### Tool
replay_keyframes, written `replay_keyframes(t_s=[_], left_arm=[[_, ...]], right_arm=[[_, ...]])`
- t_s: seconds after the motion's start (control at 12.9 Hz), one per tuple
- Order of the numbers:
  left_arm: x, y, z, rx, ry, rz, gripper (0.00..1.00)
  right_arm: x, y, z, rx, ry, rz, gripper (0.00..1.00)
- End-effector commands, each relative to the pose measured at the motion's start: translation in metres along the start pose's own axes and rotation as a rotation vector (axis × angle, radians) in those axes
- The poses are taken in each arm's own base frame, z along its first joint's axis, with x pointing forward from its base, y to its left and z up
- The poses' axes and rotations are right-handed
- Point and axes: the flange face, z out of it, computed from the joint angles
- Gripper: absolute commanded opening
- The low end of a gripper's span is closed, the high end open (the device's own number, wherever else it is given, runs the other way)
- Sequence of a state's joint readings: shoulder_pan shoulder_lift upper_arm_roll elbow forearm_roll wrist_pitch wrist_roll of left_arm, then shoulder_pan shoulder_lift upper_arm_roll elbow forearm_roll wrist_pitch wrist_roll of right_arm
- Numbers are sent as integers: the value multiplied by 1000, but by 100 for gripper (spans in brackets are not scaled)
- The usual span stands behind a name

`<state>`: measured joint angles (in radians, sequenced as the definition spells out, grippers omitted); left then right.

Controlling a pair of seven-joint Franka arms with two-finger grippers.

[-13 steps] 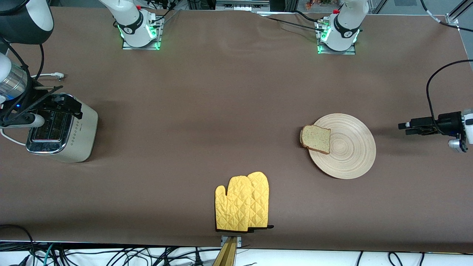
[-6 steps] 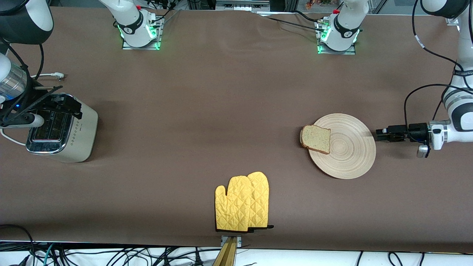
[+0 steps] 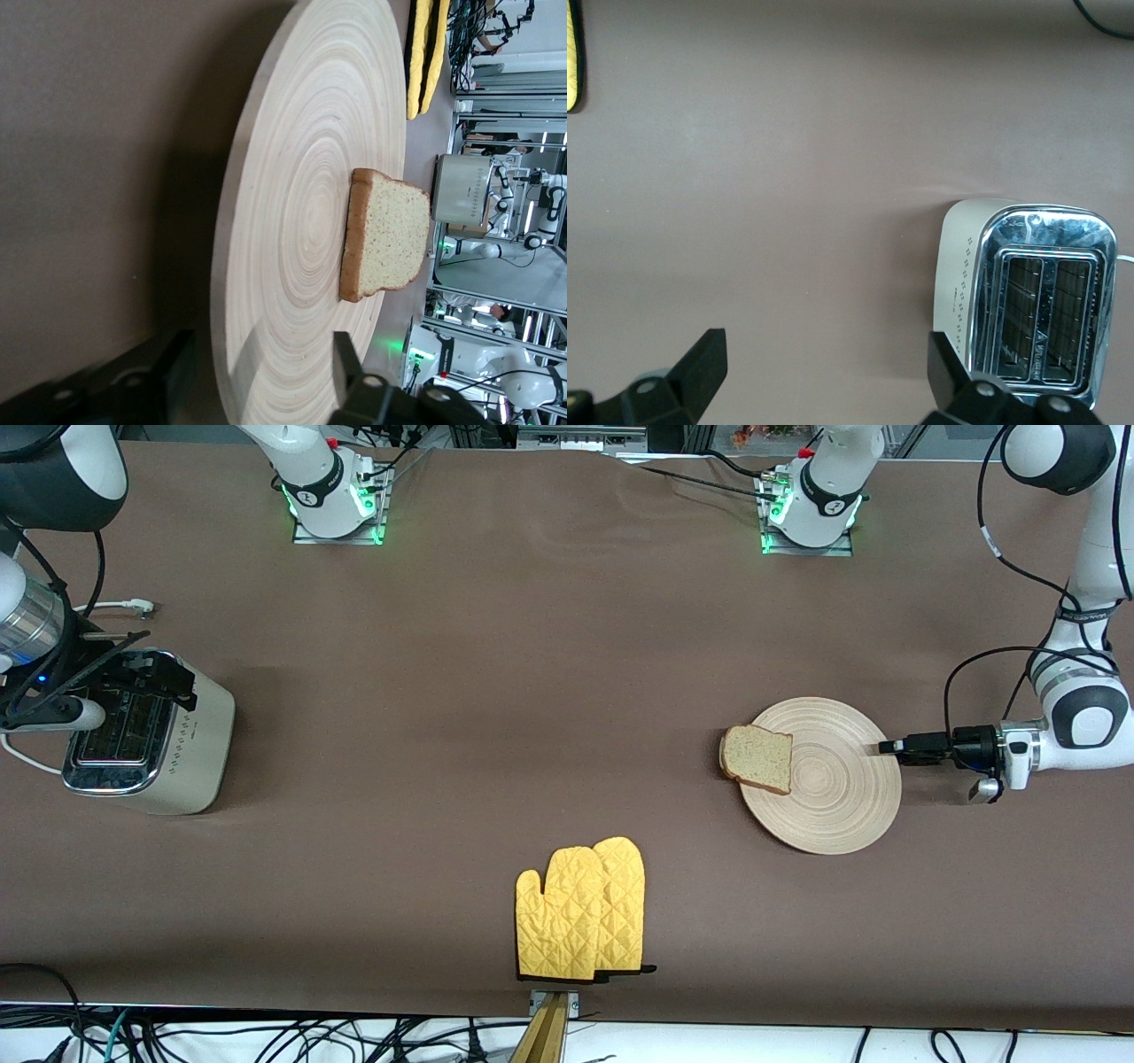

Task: Move plate and put bread in toaster
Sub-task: 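Push the wooden plate with the left gripper toward the table's middle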

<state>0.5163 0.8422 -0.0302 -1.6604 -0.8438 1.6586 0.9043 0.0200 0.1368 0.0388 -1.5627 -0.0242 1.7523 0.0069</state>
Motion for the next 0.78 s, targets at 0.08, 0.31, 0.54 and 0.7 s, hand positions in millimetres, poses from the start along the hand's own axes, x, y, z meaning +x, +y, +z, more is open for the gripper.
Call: replay_keyframes(t_s=[0.08,0.31,0.54,0.7], left_arm=[[5,-6,0,-36,31,-131,0],[7,-5,2,-48,33,-157,0],[17,13,23,-78,7,-138,0],[26,29,41,-97,-21,-174,0]], right_arm=[[-2,0,-5,4,4,10,100],[-1,-1,-3,5,1,10,100],[-2,-2,-4,5,1,13,100],[-1,0,-3,-6,4,10,100]])
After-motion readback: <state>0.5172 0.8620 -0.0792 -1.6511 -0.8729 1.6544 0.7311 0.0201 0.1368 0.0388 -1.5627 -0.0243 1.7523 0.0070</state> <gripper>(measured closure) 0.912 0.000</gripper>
